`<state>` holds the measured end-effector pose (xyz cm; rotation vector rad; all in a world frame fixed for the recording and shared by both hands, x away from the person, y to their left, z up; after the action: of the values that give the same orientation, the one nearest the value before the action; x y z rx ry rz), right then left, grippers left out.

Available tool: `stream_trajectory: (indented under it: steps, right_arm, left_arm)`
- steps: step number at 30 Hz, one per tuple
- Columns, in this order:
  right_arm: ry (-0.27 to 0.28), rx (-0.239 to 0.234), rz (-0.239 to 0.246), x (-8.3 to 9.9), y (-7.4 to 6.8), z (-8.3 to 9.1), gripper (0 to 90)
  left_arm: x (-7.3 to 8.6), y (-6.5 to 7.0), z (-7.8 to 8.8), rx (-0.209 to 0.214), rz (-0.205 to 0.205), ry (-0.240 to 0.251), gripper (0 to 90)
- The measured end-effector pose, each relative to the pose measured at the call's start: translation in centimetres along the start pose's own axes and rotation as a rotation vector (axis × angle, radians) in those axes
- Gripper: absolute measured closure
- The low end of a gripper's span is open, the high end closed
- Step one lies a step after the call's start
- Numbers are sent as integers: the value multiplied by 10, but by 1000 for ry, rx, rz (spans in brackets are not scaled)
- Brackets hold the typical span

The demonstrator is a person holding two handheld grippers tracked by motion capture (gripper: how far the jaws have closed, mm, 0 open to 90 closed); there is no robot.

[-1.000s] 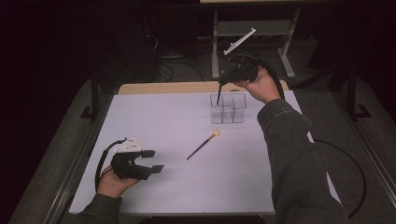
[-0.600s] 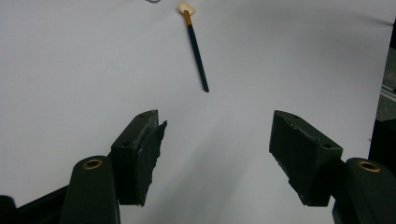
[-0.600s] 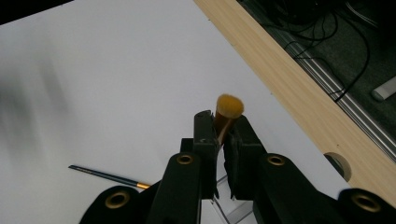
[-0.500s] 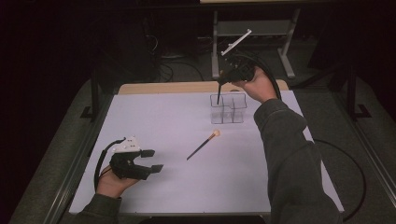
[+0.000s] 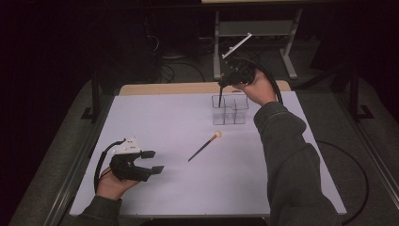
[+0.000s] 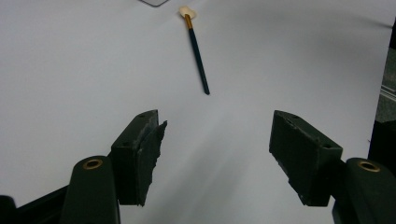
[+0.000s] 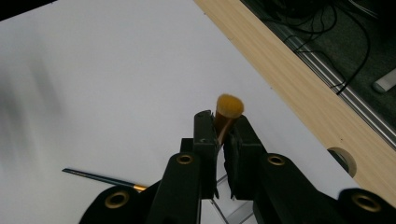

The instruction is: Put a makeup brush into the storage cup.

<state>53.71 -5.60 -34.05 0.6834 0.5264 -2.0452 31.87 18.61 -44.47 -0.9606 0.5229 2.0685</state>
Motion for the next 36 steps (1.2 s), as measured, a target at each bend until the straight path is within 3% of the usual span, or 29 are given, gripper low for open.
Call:
stream_trajectory:
  steps: [22, 33, 35, 36]
  right_arm:
    - [7, -10, -24, 13, 4, -10, 827]
    - [3, -16, -36, 23, 5, -16, 817]
    - [16, -10, -51, 23, 6, -16, 724]
    - [25, -13, -66, 24, 7, -16, 719]
  left_arm:
    - [1, 1, -1, 3, -3, -12, 336]
    - [-3, 5, 0, 8, 1, 7, 334]
    - [-2, 5, -1, 6, 0, 3, 331]
    - [-2, 5, -1, 6, 1, 2, 331]
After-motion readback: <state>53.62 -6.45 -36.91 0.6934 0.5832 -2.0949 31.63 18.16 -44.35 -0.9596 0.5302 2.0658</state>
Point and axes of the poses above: each handheld gripper's, and its own axes: z roughly backward along the jaws, x roughly out of its underside, y roughly to its right, the point moved 10 cm from there along -z, roughly forward along the jaws, and after that the axes turned 5 degrees about -x, right-handed, at the moved point
